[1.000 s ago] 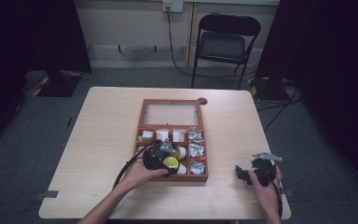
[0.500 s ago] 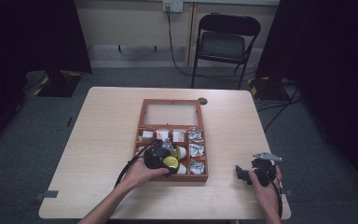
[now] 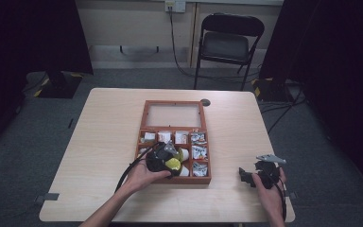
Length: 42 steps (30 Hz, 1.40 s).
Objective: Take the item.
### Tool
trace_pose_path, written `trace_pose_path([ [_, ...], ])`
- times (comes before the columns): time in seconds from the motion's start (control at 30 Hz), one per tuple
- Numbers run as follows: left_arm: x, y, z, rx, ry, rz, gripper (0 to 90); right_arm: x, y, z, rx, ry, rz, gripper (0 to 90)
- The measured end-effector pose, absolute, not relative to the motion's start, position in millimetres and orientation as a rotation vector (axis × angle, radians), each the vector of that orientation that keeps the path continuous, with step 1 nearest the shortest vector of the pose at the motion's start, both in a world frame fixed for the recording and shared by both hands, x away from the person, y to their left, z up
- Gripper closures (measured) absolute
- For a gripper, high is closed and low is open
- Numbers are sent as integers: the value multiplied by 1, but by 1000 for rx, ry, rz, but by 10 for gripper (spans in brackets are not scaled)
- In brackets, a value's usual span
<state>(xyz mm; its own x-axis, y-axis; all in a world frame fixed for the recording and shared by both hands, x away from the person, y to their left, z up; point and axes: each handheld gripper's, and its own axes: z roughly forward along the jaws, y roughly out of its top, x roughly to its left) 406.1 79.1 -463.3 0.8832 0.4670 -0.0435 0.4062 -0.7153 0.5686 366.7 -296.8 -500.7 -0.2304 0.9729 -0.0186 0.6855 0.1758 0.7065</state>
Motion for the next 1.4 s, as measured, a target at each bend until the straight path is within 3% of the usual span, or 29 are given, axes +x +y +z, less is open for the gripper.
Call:
trace_pose_path([
  [1.4, 407, 103, -443, 2319, 668, 168, 378, 367, -297, -501, 1559, 1985, 805, 0],
])
